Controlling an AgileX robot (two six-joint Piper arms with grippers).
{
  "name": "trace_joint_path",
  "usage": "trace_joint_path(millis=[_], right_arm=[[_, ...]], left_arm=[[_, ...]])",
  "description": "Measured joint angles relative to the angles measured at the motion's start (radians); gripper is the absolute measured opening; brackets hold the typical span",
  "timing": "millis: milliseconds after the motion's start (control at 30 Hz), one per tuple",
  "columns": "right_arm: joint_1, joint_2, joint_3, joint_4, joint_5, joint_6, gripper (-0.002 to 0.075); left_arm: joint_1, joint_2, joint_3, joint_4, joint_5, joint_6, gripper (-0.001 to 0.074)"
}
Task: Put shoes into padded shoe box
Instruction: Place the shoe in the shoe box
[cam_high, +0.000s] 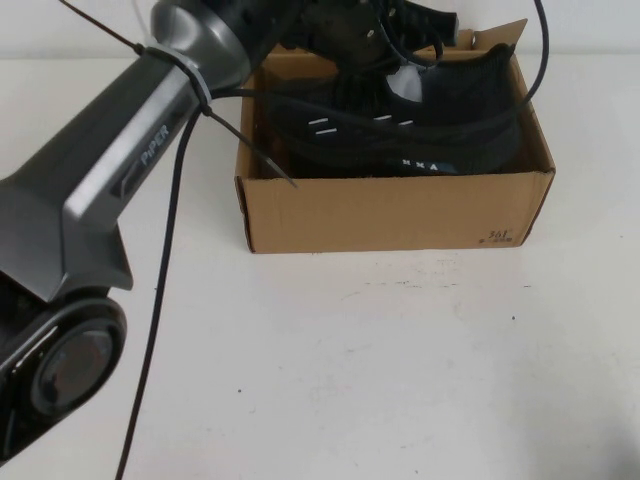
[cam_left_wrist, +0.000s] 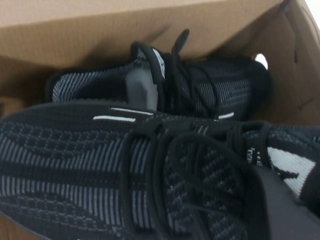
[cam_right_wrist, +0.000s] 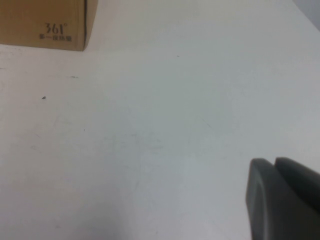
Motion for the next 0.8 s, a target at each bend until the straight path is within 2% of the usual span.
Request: trace_joint_path(millis=[667,800], right_arm=[[0.0,-0.002,0.0,0.0,0.0,0.0,-0.0008],[0.0,-0.002,0.0,0.0,0.0,0.0,-0.0008]], left_arm=[[0.001,0.036,-0.007,0.011,-0.011,-0.001,0.0003],[-0.005,0.038,-0.007,0.098,-0.035,-0.028,0.0003]])
